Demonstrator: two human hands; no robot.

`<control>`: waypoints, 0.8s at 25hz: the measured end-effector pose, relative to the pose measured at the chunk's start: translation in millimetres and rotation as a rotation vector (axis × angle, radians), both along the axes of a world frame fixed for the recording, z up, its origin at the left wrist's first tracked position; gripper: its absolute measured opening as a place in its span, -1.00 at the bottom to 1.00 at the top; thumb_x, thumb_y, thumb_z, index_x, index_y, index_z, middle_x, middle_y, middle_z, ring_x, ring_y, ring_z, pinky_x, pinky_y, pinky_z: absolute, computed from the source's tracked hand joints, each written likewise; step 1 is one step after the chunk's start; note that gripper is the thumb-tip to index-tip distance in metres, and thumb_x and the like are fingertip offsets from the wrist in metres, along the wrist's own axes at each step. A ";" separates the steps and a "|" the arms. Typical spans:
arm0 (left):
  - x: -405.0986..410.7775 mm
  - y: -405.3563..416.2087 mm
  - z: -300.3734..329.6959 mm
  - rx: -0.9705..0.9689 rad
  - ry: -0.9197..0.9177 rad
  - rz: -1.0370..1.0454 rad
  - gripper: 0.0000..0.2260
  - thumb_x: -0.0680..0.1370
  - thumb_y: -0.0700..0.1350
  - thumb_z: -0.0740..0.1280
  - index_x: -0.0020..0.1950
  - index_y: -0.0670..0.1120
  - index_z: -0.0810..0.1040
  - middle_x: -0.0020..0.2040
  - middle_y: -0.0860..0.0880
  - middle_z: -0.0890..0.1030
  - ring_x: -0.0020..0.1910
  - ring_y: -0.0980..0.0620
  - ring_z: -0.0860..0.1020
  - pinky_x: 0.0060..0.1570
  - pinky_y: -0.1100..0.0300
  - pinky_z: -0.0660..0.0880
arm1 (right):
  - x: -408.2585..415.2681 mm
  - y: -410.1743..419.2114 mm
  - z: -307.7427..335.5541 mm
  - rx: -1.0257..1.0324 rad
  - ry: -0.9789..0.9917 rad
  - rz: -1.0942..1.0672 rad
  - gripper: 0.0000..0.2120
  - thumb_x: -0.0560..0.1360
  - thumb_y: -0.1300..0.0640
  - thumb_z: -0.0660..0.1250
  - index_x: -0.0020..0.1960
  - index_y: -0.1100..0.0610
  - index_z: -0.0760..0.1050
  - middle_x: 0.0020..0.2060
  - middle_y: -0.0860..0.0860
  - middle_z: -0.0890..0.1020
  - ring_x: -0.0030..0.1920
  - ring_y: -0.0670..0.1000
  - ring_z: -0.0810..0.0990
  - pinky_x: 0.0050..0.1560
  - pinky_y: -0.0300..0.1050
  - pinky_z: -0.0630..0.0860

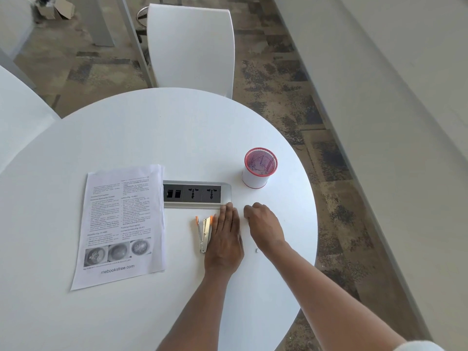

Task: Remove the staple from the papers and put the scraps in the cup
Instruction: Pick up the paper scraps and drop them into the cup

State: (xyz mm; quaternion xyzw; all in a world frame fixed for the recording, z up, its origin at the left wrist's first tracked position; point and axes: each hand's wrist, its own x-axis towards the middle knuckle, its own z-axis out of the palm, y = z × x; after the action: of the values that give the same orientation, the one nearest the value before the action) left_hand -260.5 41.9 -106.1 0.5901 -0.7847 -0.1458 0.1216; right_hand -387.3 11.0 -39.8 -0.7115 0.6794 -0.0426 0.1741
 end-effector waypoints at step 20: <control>-1.9 2.0 5.9 -0.022 -0.043 0.006 -0.47 0.59 -0.14 0.00 0.57 -0.22 0.23 0.61 -0.17 0.21 0.60 -0.13 0.16 0.54 -0.01 0.00 | -58.3 32.5 -5.7 0.035 -0.278 -0.241 -0.82 0.51 0.29 0.36 0.08 0.16 0.63 -0.02 0.07 0.58 -0.11 0.12 0.60 -0.16 -0.12 0.46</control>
State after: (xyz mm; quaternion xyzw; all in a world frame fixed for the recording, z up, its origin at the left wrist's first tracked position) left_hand -262.4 43.8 -100.2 0.5943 -0.7868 -0.1238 0.1116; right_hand -445.6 43.5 -45.4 -0.6091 0.7299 -0.1491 0.2723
